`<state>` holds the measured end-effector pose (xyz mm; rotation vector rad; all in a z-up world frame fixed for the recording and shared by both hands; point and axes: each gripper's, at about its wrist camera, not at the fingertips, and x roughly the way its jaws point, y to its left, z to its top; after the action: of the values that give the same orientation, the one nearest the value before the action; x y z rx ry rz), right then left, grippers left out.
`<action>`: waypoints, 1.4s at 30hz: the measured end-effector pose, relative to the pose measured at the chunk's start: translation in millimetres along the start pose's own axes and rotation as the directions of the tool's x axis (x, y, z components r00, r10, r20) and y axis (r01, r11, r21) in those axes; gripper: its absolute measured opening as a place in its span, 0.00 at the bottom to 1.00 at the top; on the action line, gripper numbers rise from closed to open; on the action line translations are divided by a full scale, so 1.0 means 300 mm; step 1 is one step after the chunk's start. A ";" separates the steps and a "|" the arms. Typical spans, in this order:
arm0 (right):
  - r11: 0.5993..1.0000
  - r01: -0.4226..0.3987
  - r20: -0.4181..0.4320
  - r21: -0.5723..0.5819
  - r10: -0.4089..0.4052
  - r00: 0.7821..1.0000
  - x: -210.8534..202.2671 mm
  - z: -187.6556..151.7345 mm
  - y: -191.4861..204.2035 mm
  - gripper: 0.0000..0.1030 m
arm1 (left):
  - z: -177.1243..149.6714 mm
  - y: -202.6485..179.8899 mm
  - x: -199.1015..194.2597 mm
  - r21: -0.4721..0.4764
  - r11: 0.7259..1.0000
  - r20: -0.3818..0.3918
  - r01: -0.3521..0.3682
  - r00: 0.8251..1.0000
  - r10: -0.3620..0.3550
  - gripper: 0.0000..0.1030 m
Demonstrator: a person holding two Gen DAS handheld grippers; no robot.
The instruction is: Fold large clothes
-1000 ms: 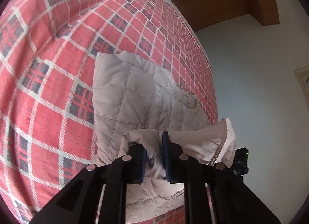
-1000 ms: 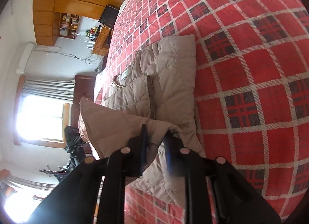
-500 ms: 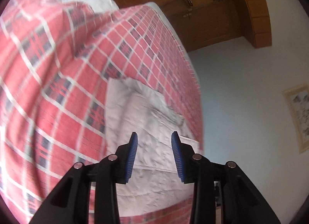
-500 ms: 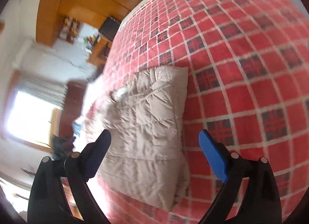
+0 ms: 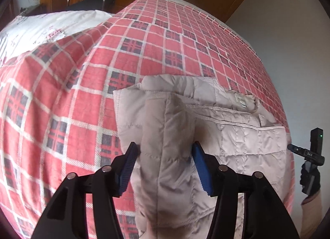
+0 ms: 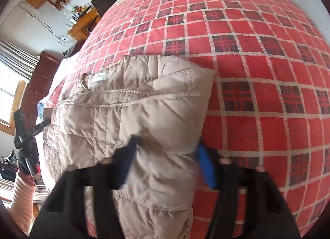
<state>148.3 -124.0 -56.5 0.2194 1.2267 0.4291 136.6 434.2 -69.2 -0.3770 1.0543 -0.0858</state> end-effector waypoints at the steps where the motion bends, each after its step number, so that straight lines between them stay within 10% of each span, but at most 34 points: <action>1: 1.000 0.003 0.011 -0.014 -0.003 1.000 -0.007 -0.002 0.005 0.28 | -0.001 -0.014 -0.006 0.014 1.000 0.011 0.001 1.000 -0.002 0.27; 5: 0.999 -0.029 0.066 -0.037 0.032 0.997 -0.076 -0.023 0.013 0.11 | -0.025 -0.091 -0.086 0.108 0.994 0.105 -0.019 0.994 0.008 0.08; 17: 0.995 -0.089 0.254 -0.049 0.099 0.962 -0.289 0.130 0.044 0.09 | 0.156 -0.159 -0.249 0.078 0.997 0.317 0.019 0.947 -0.043 0.05; 33: 0.992 -0.012 0.078 0.129 0.002 0.997 0.119 0.323 -0.101 0.09 | 0.272 0.000 0.207 0.006 0.995 0.030 -0.098 0.995 0.098 0.06; 42: 0.984 -0.011 0.052 0.176 0.001 0.999 0.163 0.298 -0.128 0.20 | 0.260 0.041 0.187 -0.093 0.993 0.005 -0.067 0.998 0.067 0.17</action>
<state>253.4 -131.7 -84.0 0.3835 1.2138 0.3181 230.3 452.2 -86.1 -0.4252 1.0649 0.0247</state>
